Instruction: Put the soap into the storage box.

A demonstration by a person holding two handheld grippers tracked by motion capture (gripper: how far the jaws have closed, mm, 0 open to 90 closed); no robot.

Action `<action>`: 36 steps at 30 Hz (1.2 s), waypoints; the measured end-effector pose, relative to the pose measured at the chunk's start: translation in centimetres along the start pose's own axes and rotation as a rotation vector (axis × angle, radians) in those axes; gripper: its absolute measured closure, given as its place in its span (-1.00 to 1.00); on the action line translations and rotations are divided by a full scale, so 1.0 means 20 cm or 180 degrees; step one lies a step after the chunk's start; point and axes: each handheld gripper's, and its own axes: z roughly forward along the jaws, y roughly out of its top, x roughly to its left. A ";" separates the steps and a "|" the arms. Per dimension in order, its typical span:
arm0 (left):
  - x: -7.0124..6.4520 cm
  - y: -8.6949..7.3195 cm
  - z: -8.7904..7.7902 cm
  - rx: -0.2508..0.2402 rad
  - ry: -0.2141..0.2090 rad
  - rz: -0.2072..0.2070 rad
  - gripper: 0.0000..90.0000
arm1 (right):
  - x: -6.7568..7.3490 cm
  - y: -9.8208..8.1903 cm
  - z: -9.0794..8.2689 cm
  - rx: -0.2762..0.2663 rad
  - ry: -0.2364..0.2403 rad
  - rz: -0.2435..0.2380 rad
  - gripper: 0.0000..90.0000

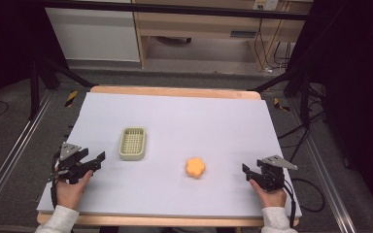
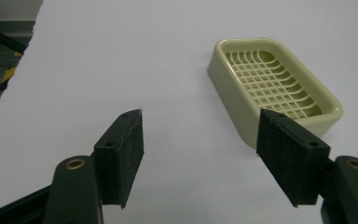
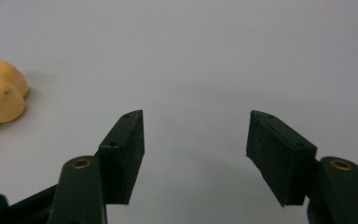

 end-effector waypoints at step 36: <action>-0.26 0.11 0.02 -0.0111 -0.0304 0.0281 -0.26 | -0.01 -0.01 0.02 0.0085 -0.0049 0.0002 -0.12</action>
